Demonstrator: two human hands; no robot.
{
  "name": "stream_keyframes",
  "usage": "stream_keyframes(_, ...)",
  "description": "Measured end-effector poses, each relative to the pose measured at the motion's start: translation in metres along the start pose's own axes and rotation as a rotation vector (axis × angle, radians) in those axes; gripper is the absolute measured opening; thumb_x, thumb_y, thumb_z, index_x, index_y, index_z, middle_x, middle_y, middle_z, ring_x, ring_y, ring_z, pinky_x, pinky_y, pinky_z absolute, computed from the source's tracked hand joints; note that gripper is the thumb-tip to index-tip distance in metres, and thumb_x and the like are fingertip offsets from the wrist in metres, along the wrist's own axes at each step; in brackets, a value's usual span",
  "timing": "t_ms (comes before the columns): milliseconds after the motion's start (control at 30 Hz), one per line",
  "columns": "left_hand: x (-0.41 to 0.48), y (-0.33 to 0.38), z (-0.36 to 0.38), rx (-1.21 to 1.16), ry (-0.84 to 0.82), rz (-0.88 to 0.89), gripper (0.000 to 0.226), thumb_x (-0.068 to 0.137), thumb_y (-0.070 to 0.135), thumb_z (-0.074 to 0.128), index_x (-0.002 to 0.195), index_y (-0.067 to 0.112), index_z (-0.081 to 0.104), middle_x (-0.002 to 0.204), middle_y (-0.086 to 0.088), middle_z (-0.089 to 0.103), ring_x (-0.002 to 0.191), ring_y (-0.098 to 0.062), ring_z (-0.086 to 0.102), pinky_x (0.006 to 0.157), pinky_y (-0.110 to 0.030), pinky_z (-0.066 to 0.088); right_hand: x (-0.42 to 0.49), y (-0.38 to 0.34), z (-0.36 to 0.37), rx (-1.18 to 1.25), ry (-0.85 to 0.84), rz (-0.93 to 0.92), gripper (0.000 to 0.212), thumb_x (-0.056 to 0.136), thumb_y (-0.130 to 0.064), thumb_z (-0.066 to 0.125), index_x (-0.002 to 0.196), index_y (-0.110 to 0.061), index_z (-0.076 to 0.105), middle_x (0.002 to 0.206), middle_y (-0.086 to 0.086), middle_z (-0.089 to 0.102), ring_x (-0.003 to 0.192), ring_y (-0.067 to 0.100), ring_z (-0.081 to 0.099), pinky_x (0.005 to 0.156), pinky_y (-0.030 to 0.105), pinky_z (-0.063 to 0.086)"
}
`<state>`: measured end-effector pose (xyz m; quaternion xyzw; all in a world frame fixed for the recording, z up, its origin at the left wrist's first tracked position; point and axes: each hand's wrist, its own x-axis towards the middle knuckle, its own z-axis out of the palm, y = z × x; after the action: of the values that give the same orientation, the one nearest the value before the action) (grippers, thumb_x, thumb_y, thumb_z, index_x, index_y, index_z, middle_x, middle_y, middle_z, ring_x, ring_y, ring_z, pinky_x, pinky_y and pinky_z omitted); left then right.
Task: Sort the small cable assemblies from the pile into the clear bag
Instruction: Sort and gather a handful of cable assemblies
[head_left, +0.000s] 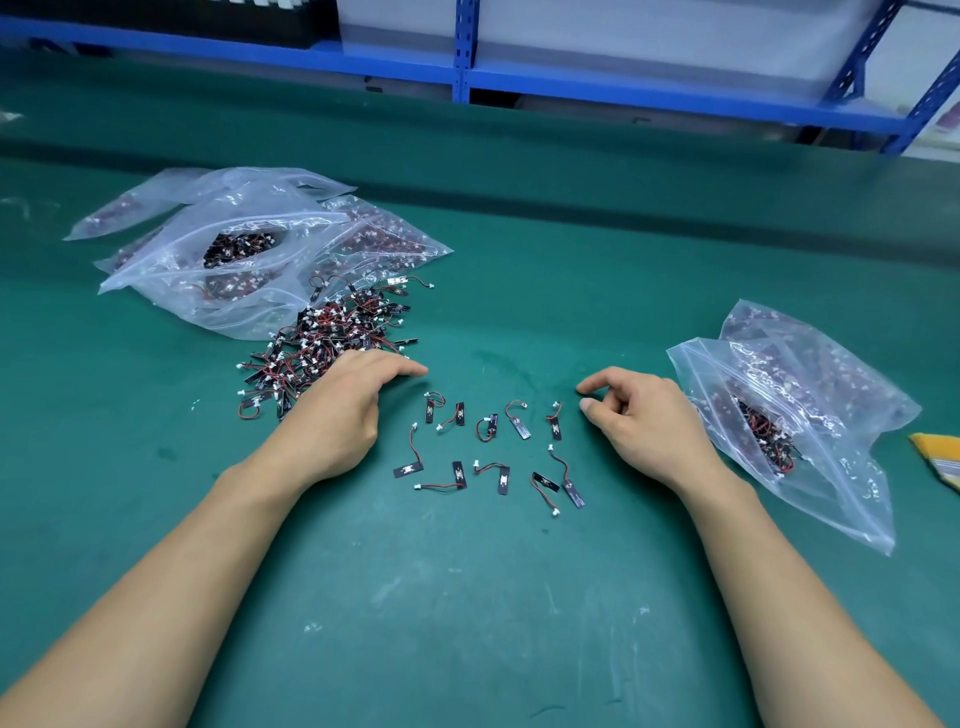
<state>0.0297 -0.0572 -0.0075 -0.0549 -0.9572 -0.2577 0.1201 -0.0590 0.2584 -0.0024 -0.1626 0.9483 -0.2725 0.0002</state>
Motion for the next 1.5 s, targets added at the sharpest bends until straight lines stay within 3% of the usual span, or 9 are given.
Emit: stream_keyframes(1500, 0.0003, -0.0041, 0.0018, -0.007, -0.011, 0.017, 0.062, 0.086, -0.018, 0.039, 0.128, 0.021, 0.062, 0.132, 0.006, 0.056, 0.123, -0.017, 0.044, 0.106, -0.024, 0.030, 0.0003, 0.0004, 0.0006, 0.006, 0.009, -0.002, 0.004, 0.091, -0.035, 0.065, 0.094, -0.036, 0.067, 0.068, -0.021, 0.061, 0.069, 0.005, 0.058, 0.071, 0.037, 0.052)
